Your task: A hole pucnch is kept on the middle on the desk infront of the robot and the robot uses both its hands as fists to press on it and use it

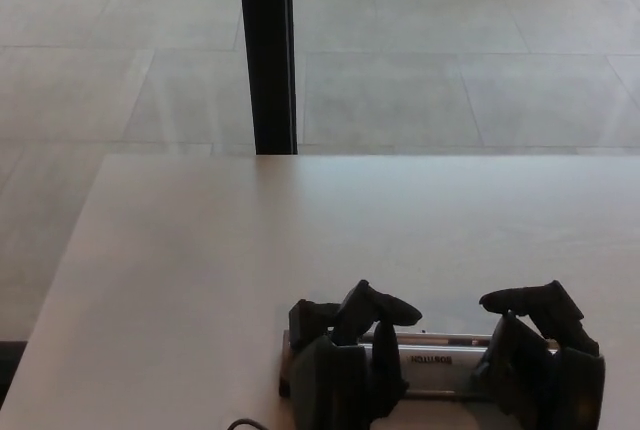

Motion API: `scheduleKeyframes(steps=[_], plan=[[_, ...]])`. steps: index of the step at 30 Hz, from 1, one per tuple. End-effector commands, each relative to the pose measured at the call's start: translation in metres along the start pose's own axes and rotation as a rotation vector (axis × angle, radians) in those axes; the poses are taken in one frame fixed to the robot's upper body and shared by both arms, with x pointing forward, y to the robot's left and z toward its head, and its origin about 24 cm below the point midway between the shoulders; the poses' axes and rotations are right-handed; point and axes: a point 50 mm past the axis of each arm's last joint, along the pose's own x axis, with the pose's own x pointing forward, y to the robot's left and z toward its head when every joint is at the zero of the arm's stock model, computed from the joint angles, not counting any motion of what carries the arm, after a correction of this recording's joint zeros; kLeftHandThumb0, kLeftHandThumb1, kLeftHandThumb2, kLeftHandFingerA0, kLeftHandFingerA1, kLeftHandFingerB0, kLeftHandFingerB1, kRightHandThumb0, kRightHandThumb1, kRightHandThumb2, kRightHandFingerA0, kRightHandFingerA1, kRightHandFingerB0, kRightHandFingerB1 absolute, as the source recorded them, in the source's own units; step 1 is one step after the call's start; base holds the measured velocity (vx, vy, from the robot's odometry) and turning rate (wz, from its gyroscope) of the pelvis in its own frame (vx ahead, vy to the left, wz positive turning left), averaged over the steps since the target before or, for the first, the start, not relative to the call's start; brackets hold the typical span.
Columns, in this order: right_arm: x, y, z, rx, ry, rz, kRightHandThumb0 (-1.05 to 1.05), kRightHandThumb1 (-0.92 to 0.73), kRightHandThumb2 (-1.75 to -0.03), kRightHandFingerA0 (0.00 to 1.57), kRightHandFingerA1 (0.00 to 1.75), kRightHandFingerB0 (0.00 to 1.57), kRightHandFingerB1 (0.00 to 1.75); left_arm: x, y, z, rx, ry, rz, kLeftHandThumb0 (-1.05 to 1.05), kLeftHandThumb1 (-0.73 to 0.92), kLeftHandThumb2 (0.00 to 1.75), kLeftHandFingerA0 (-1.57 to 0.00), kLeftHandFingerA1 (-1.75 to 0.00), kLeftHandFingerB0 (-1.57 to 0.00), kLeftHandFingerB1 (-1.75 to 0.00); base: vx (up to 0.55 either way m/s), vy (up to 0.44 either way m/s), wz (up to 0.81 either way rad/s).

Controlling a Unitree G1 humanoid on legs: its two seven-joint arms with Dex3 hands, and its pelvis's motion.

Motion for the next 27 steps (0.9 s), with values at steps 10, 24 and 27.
scheduleKeyframes(steps=[10,24,27], plan=[[0.041,-0.019,0.027,0.012,0.307,0.274,-0.42,-0.65,-1.00,1.09,1.75,0.71,1.70,0.023,0.013,0.039,-0.594,0.315,-0.002,-0.34,0.91,0.80,-0.90,-1.75,-0.42,-1.74,0.00,0.000,0.00],[0.093,-0.088,0.137,-0.019,0.169,0.297,-0.29,-0.59,-1.05,0.95,1.75,0.73,1.46,0.104,0.138,0.107,-1.034,0.263,0.080,-0.34,0.87,0.81,-0.88,-1.75,-0.57,-1.51,0.00,0.000,0.00],[0.104,-0.137,0.167,-0.033,0.111,0.158,-0.28,-0.64,-1.06,0.96,1.75,0.75,1.34,0.109,0.186,0.102,-0.992,0.204,0.131,-0.36,0.90,0.78,-0.90,-1.75,-0.56,-1.59,0.00,0.000,0.00]])
